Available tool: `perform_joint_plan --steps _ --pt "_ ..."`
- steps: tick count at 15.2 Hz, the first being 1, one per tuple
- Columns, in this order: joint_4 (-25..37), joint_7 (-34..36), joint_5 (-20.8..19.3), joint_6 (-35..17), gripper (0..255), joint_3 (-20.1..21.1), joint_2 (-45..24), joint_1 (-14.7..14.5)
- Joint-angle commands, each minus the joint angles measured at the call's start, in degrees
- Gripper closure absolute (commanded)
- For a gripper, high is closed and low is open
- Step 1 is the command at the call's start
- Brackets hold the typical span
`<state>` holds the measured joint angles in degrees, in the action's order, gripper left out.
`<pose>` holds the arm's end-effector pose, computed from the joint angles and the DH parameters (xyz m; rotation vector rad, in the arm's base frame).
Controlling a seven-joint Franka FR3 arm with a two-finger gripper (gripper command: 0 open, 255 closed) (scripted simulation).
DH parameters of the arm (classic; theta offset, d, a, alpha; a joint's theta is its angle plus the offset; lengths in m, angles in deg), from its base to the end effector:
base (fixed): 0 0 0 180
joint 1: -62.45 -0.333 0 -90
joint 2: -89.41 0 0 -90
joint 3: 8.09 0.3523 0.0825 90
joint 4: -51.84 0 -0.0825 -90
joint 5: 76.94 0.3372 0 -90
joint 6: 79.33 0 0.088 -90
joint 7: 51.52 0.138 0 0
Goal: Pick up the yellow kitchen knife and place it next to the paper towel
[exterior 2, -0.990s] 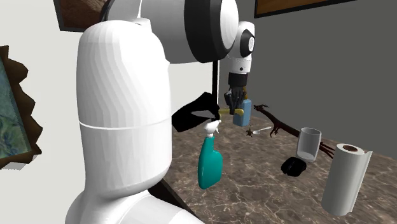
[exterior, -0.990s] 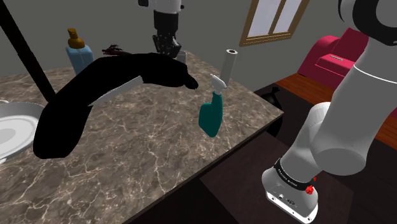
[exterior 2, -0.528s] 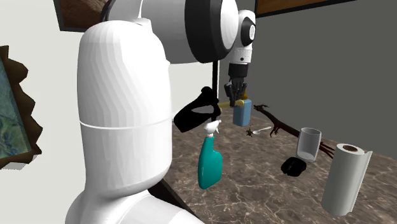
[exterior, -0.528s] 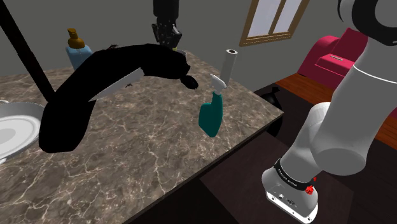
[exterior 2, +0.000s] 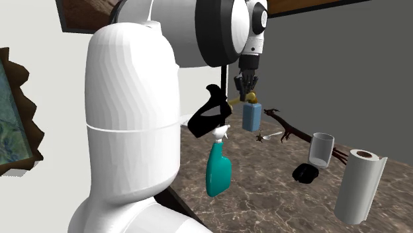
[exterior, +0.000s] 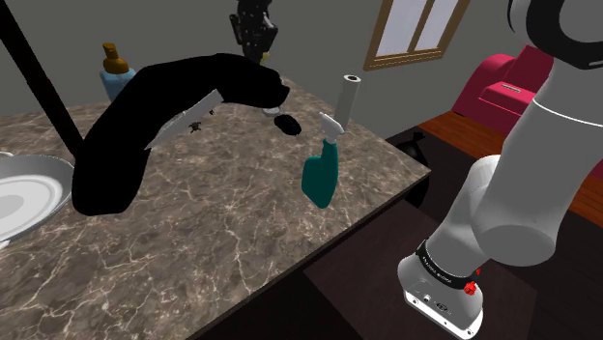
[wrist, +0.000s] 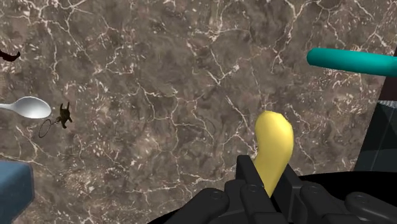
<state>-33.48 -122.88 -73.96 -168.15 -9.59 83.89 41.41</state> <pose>0.5038 0.1873 0.6124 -2.1616 -2.1964 0.0155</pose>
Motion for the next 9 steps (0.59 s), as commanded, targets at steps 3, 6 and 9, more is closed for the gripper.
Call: perform_joint_plan --steps 3,6,9 --pt "-5.3 -3.0 -0.2 -0.5 255 -1.4 4.7 1.6" --pt "-10.5 -6.1 -0.6 -1.2 255 -3.0 9.1 3.1" --pt "-14.8 -9.3 -1.3 -1.5 255 -4.7 13.0 4.6"
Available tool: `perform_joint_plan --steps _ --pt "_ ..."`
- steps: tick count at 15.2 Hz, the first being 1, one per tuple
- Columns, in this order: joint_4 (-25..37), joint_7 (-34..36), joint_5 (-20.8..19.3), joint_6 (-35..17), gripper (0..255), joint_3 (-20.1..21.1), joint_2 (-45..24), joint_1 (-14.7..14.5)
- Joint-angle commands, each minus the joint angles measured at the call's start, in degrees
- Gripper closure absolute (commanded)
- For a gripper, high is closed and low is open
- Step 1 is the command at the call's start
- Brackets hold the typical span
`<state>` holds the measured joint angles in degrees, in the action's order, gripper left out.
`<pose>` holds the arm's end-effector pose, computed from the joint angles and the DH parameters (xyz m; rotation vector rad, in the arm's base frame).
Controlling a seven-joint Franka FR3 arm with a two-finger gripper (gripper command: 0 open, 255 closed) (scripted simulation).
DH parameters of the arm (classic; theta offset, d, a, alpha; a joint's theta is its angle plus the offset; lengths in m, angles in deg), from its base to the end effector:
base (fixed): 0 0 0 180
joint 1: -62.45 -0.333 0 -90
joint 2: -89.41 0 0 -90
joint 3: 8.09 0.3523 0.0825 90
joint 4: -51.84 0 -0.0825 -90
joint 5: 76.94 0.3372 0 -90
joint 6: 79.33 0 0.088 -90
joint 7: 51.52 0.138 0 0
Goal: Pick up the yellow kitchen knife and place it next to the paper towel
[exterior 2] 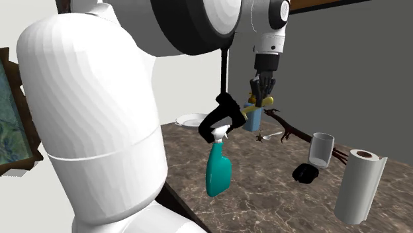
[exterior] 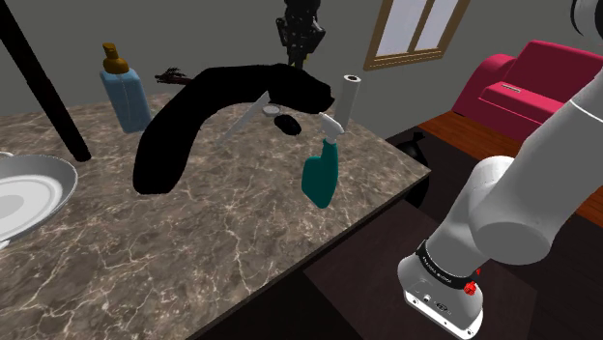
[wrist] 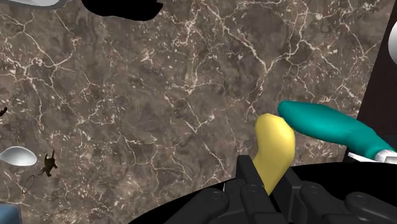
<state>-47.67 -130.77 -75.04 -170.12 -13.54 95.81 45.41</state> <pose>0.4565 0.0955 0.6148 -2.1639 -2.1952 0.0150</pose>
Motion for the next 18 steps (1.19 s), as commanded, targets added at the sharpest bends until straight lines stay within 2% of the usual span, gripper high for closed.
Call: perform_joint_plan --steps 1,7,18 --pt "-1.9 -2.5 -0.5 0.4 255 -1.4 2.3 1.2" --pt "-8.7 -10.2 -2.9 0.6 255 -6.0 9.1 4.6" --pt "-18.0 -10.2 -3.1 -7.9 255 -6.2 10.0 4.7"
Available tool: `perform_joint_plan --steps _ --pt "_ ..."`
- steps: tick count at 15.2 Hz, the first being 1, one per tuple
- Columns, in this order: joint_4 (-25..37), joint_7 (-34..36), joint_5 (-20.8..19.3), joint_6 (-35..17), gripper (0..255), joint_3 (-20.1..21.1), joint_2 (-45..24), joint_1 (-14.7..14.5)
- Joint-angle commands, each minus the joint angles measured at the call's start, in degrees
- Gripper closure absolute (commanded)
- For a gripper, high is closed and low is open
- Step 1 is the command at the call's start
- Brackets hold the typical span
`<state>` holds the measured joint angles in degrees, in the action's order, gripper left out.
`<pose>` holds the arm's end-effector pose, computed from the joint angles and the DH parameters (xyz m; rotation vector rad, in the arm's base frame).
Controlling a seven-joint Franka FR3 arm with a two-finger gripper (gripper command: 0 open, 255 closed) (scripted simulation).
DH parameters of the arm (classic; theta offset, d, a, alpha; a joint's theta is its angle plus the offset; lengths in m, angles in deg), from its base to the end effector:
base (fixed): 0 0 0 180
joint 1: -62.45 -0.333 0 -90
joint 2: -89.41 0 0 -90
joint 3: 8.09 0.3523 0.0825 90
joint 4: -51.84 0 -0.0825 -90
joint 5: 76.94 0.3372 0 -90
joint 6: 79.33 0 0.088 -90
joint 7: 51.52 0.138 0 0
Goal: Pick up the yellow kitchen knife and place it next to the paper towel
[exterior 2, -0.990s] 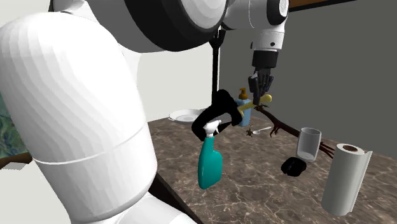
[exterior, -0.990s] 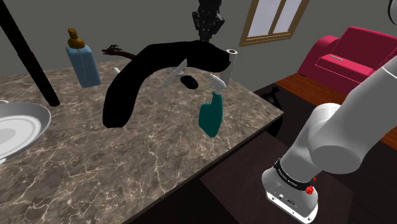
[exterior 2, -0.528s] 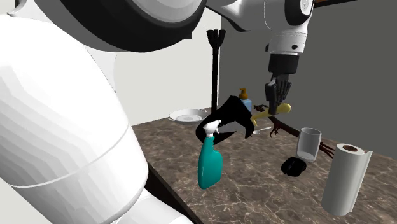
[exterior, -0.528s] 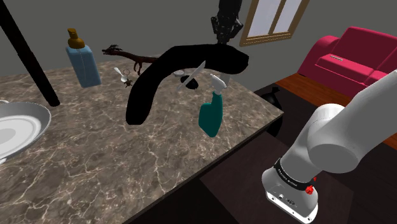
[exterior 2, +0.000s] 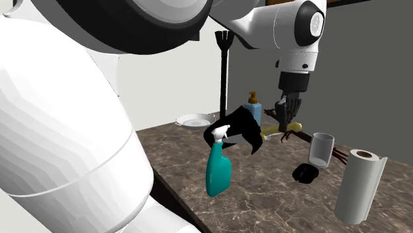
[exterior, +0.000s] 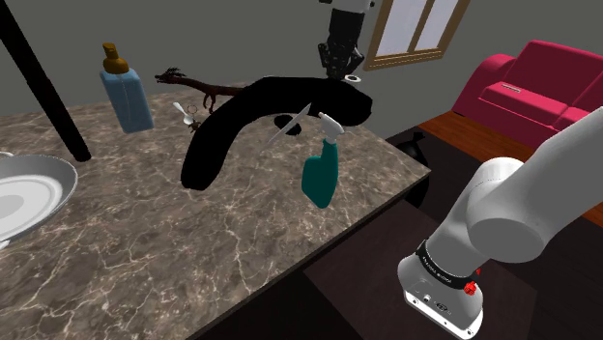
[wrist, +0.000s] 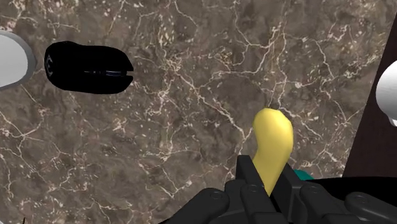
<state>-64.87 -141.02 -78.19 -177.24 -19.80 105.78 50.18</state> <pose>0.4100 -0.0090 0.5705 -2.1644 -2.1949 0.0146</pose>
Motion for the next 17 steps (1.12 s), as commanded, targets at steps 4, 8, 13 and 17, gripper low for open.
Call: perform_joint_plan --steps 4,8,13,17 --pt "-3.9 0.0 0.0 -3.9 255 -0.1 0.0 0.0" --pt "-6.7 -0.1 0.0 -7.0 255 -0.2 -0.3 0.0" --pt "-10.0 -0.3 0.0 -10.9 255 -0.4 -0.9 0.1" --pt "-12.4 -0.5 0.1 -14.0 255 -0.5 -1.7 0.1"
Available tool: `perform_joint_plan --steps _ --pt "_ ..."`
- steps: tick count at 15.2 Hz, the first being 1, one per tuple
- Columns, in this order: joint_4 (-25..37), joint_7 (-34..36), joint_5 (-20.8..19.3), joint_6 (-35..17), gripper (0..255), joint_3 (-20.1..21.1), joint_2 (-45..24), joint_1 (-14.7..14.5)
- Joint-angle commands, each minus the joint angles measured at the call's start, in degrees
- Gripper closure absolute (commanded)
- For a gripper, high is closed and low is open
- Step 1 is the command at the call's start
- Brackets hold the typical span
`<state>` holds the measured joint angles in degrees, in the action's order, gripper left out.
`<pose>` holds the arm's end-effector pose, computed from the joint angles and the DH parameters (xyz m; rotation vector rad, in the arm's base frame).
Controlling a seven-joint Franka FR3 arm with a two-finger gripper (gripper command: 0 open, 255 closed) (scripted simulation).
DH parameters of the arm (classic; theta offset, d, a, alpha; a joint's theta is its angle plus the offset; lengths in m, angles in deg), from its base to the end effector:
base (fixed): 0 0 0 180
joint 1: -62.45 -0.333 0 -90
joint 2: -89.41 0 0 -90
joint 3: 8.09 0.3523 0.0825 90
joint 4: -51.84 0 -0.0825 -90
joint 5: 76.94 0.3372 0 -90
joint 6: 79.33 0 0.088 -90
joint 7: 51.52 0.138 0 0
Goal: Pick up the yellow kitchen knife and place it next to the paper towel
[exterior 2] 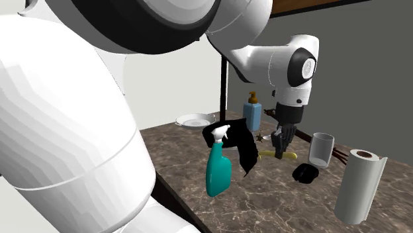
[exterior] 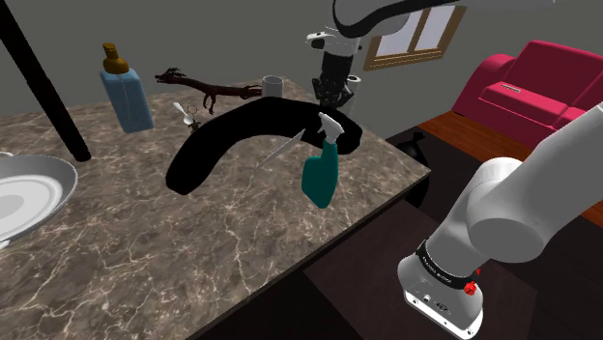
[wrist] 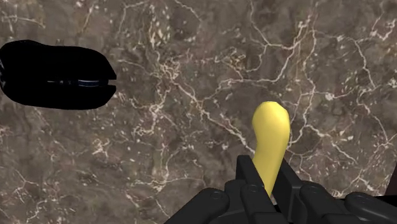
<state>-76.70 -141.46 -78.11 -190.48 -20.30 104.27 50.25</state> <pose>0.4141 -0.0077 0.4904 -2.1627 -2.1951 0.0158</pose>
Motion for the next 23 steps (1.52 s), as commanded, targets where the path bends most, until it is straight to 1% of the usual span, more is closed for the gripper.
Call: perform_joint_plan --steps 1,12,23 --pt "-1.1 -0.1 0.1 -1.5 255 -0.1 -0.4 0.0" --pt "-6.7 -0.8 0.6 -10.4 255 -0.5 -3.7 -0.1" --pt "-10.8 -2.1 1.9 -19.4 255 -1.0 -8.7 -0.3"
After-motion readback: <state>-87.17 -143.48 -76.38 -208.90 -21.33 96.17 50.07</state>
